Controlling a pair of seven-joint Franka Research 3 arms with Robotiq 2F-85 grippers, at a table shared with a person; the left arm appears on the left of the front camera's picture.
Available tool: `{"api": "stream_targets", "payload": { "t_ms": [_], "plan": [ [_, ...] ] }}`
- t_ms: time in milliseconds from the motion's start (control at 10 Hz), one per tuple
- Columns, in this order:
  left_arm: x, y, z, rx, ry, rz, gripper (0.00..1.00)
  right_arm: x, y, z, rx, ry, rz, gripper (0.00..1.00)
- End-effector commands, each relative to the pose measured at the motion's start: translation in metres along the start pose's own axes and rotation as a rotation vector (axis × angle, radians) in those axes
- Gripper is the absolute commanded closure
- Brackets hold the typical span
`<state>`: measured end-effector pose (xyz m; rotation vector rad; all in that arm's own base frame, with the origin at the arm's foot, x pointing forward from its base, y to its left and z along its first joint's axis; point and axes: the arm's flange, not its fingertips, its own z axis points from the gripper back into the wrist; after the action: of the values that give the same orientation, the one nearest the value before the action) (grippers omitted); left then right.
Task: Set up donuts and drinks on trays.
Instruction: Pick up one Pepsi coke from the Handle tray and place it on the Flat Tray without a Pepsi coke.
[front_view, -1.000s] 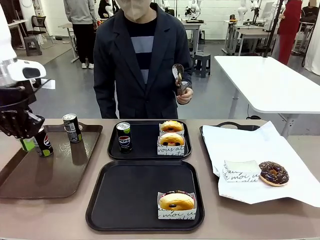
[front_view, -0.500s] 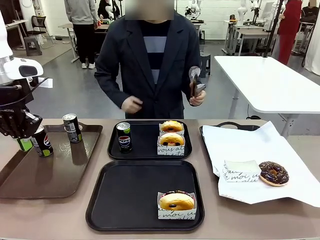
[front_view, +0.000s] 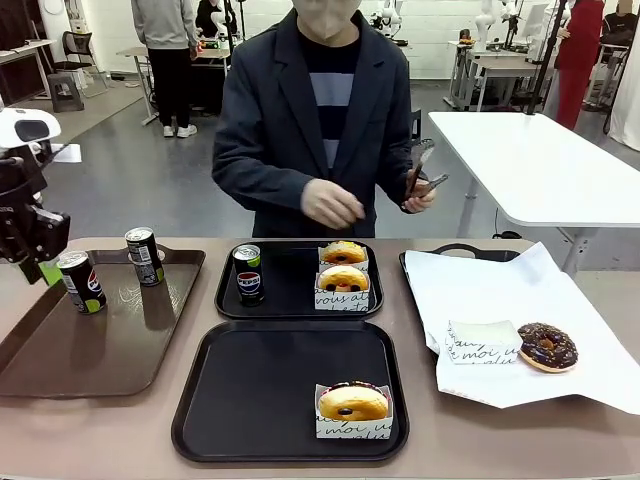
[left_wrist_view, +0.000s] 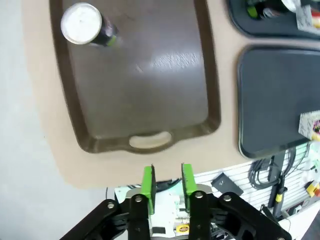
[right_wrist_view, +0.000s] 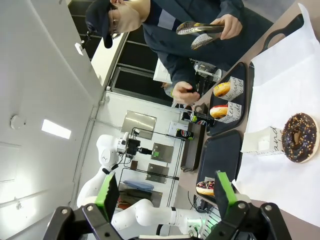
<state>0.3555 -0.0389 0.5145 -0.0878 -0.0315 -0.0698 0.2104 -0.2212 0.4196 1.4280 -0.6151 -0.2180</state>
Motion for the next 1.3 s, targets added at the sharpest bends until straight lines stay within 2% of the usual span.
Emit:
{"api": "stream_targets", "payload": {
  "t_ms": [0, 100, 200, 300, 400, 500, 600, 700, 900, 1000, 1100, 1200],
  "plan": [
    [0.028, 0.017, -0.008, -0.046, -0.020, -0.011, 0.00, 0.002, 0.000, -0.001, 0.022, -0.019, 0.018, 0.00],
    [0.039, 0.028, -0.014, -0.049, -0.030, -0.001, 0.00, 0.002, 0.000, -0.001, 0.022, -0.019, 0.018, 0.00],
    [0.049, 0.037, -0.020, -0.041, -0.040, 0.010, 0.09, 0.002, 0.000, -0.001, 0.022, -0.019, 0.018, 0.00],
    [0.057, 0.041, -0.023, -0.033, -0.038, 0.015, 0.40, 0.002, 0.000, -0.001, 0.022, -0.019, 0.018, 0.00],
    [0.061, 0.044, -0.025, -0.011, -0.052, 0.022, 0.00, 0.002, 0.000, -0.001, 0.022, -0.019, 0.018, 0.00],
    [0.063, 0.046, -0.027, -0.007, -0.068, 0.017, 0.20, 0.002, 0.000, -0.001, 0.022, -0.019, 0.018, 0.00],
    [0.061, 0.043, -0.025, 0.005, -0.105, 0.036, 0.00, 0.002, 0.000, -0.001, 0.022, -0.019, 0.018, 0.00],
    [0.060, 0.042, -0.029, -0.011, -0.046, 0.040, 0.00, 0.002, 0.000, -0.001, 0.022, -0.019, 0.018, 0.00],
    [0.060, 0.042, -0.029, -0.011, -0.046, 0.040, 0.00, 0.002, 0.000, -0.001, 0.022, -0.019, 0.018, 0.00],
    [0.062, 0.041, -0.028, -0.008, -0.061, 0.039, 0.07, 0.002, 0.000, -0.001, 0.022, -0.019, 0.018, 0.00],
    [0.070, 0.049, -0.034, -0.030, -0.047, 0.004, 0.00, 0.002, 0.000, -0.001, 0.022, -0.019, 0.018, 0.00],
    [0.078, 0.058, -0.044, -0.008, -0.095, -0.004, 0.00, 0.002, 0.000, -0.001, 0.022, -0.019, 0.018, 0.00]
  ]
}}
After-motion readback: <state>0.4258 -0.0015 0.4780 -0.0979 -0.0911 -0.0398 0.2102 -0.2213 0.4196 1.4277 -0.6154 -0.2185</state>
